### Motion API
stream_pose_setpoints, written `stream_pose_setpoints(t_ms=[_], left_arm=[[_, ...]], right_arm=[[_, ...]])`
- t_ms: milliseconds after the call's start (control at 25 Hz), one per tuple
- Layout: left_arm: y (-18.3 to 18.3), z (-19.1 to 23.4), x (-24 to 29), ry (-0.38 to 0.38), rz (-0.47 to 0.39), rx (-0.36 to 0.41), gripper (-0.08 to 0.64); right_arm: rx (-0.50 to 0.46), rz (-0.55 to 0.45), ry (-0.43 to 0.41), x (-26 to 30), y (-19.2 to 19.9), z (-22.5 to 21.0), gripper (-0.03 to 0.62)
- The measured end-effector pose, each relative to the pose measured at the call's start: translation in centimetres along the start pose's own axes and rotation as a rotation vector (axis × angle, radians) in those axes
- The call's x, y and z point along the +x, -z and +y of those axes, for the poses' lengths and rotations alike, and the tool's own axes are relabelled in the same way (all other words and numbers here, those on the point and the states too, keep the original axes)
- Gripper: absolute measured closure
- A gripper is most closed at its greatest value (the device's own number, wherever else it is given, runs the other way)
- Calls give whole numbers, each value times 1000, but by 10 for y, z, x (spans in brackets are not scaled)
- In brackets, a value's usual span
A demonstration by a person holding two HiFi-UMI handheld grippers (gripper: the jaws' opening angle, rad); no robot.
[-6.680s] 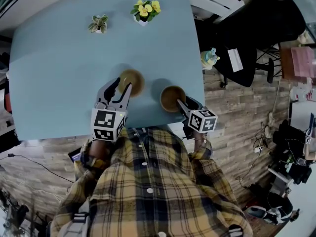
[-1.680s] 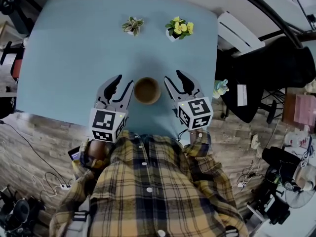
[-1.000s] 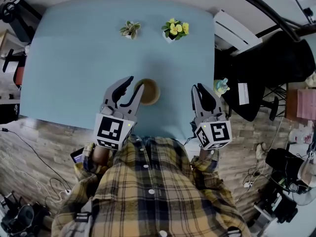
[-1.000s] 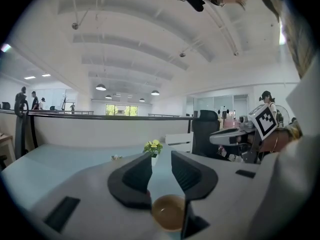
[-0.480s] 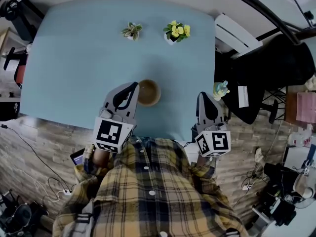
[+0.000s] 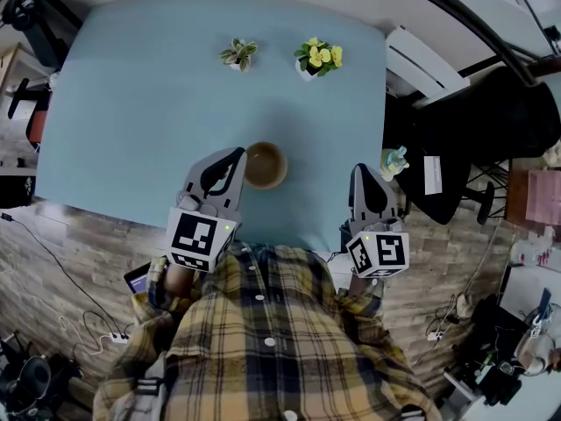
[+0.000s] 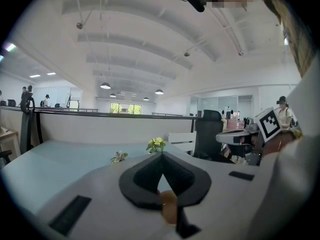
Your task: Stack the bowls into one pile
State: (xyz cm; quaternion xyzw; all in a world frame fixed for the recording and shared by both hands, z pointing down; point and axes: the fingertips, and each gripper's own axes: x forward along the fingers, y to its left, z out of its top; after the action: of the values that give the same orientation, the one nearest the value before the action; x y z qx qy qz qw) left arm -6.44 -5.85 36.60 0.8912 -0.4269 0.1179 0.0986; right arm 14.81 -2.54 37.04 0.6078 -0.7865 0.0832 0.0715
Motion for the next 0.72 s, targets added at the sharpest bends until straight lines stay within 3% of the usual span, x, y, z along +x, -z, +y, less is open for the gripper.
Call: stream_pose_setpoints(t_ms=[720], left_arm=[[3, 4, 7, -6, 26, -10, 571]], right_arm=[[-16, 24, -37, 14, 0, 5, 591]])
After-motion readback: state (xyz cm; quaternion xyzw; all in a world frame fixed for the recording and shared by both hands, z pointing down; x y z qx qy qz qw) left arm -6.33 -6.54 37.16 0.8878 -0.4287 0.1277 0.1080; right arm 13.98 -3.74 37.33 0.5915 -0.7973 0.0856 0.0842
